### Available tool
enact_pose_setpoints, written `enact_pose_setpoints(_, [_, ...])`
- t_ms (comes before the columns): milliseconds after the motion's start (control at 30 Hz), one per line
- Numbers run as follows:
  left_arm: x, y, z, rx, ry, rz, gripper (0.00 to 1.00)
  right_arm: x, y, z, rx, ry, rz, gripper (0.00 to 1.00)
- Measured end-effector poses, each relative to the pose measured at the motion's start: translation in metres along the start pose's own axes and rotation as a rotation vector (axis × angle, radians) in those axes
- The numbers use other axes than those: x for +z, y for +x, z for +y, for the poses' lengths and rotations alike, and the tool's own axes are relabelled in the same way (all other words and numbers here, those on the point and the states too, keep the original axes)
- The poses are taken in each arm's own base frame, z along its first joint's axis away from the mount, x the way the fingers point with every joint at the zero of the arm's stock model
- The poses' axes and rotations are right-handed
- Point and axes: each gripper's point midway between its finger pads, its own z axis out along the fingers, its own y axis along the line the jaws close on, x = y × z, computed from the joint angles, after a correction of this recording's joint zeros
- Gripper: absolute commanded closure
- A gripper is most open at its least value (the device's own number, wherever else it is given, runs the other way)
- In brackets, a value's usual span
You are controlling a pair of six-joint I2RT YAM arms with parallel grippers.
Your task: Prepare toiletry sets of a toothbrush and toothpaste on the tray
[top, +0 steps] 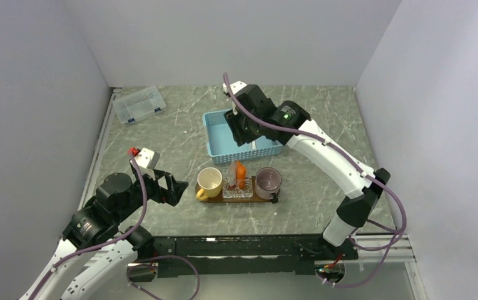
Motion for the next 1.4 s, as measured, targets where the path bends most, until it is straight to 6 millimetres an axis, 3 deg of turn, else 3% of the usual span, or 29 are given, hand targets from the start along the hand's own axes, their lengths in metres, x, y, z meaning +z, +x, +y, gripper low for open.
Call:
enact_pose_setpoints(133, [0.001, 0.001, 0.0, 0.0, -0.002, 0.007, 0.01, 0.003, -0.018, -0.021, 0.032, 0.039, -0.025, 0.56])
enact_pose_setpoints(233, [0.002, 0.001, 0.0, 0.001, -0.003, 0.009, 0.01, 0.018, -0.023, -0.039, 0.053, 0.074, -0.01, 0.56])
enact_pose_setpoints(867, [0.007, 0.004, 0.006, 0.003, -0.037, 0.032, 0.01, 0.156, 0.026, -0.132, 0.175, 0.239, 0.225, 0.58])
enact_pose_setpoints(1033, [0.009, 0.005, 0.006, 0.003, -0.041, 0.037, 0.01, 0.178, 0.039, -0.148, 0.197, 0.261, 0.26, 0.58])
enact_pose_setpoints(1400, [0.011, 0.007, 0.007, 0.005, -0.046, 0.051, 0.01, 0.216, 0.059, -0.158, 0.223, 0.272, 0.303, 0.6])
